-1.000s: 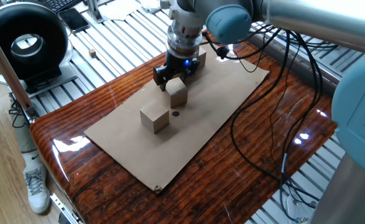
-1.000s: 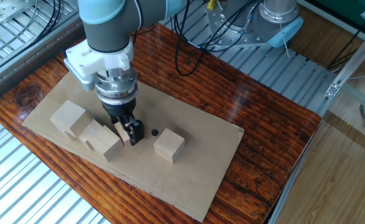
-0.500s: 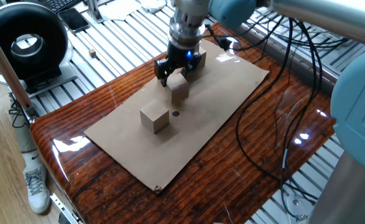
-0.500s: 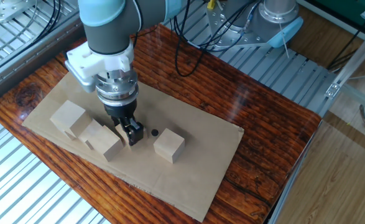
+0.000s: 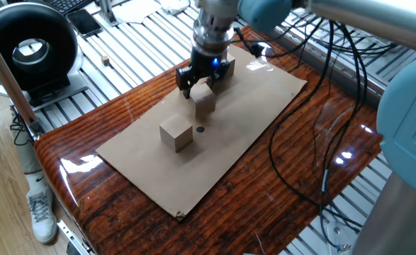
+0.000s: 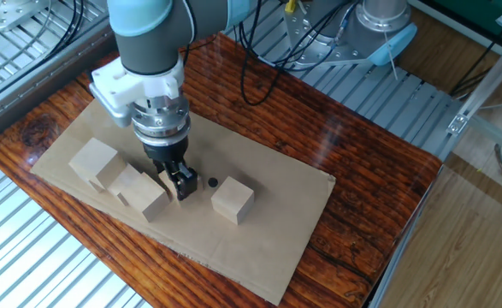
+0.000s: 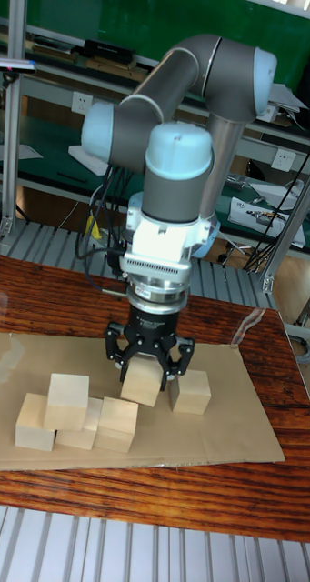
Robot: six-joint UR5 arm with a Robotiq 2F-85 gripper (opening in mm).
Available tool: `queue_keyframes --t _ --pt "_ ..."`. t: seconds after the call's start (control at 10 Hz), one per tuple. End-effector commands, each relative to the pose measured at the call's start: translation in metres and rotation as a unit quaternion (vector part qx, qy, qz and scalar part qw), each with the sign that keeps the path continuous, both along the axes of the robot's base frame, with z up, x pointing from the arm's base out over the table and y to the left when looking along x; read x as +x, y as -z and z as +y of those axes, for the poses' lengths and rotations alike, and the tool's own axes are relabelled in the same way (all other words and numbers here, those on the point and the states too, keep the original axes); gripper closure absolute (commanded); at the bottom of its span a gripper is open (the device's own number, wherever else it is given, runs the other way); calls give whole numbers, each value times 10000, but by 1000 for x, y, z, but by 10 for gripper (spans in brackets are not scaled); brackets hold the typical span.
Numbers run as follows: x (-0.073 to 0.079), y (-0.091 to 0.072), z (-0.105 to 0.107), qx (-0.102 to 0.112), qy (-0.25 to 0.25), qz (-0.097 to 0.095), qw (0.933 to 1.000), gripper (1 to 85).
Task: Stack the blocks into a pyramid shape
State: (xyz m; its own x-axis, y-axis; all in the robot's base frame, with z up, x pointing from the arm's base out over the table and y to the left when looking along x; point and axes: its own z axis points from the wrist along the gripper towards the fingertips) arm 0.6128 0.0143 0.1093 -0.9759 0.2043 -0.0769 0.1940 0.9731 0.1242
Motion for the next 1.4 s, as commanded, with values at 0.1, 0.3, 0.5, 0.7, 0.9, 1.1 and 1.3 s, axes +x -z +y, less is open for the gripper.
queue_keyframes --t 0.1,0.3,0.5,0.7,0.9,1.1,1.3 --pt "8 -33 -21 -283 -364 -38 9989 713" --pt "12 -32 -38 -574 -652 -80 9962 713" --pt "18 -31 -38 -586 -785 -156 9951 710" --pt "25 -30 -43 -696 -981 -211 9925 693" --pt "29 -29 -45 -732 -1131 -253 9906 687" --pt "34 -31 -49 -812 -1248 -357 9882 683" --pt "40 -32 -45 -753 -1329 -469 9871 673"
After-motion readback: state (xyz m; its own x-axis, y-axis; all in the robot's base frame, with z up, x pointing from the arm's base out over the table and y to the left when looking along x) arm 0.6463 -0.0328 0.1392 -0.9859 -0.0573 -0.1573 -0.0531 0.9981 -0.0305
